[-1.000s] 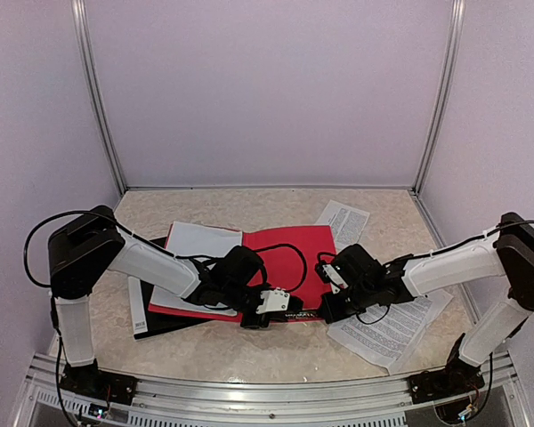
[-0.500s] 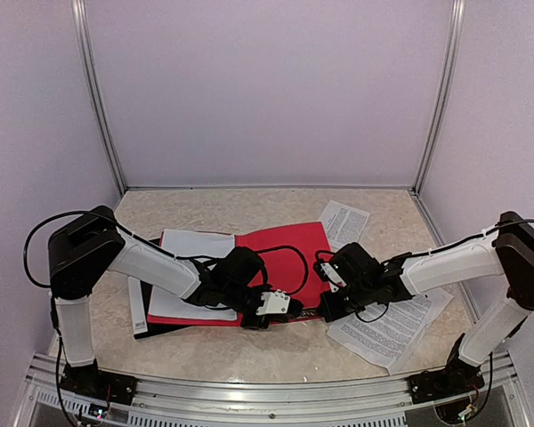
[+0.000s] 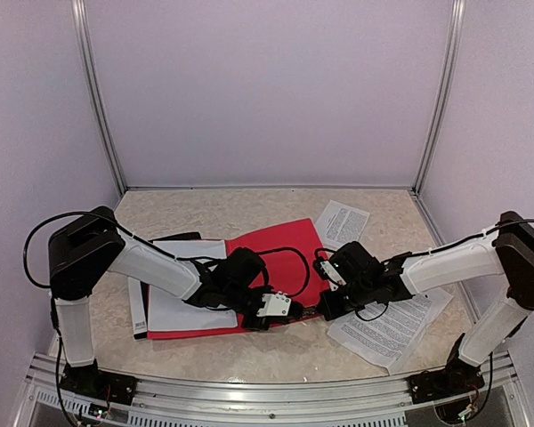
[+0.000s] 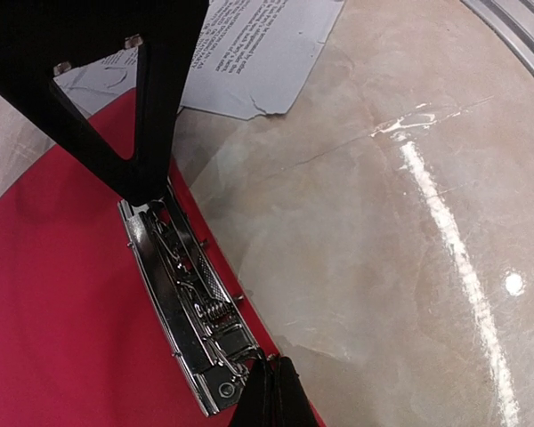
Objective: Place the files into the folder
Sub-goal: Open the spring clip on the folder at the center of the board.
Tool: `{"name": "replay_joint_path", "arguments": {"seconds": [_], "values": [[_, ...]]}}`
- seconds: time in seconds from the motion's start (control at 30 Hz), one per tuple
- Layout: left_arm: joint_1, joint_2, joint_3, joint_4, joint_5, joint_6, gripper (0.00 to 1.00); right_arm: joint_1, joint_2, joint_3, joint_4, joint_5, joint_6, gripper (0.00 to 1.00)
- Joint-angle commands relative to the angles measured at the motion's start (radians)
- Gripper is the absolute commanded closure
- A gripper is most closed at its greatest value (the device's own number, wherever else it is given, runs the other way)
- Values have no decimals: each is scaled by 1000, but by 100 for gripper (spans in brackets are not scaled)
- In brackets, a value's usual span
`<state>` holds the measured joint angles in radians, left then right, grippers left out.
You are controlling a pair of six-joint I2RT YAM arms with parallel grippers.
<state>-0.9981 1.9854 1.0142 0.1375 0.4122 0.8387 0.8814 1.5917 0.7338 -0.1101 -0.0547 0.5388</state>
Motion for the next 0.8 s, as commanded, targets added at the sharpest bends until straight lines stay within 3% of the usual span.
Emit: {"name": "replay_joint_path", "arguments": {"seconds": [0.0,0.3,0.77], "values": [[-75,75,-37,-160,69,31,100,-4,-23,-16,47,66,-2,100],[-75,76,-29,-170,51,28,100,-5,-27,-34,96,29,-18,100],[-95,79,-19,-200,64,54,100,-15,141,-20,88,85,-28,100]]}}
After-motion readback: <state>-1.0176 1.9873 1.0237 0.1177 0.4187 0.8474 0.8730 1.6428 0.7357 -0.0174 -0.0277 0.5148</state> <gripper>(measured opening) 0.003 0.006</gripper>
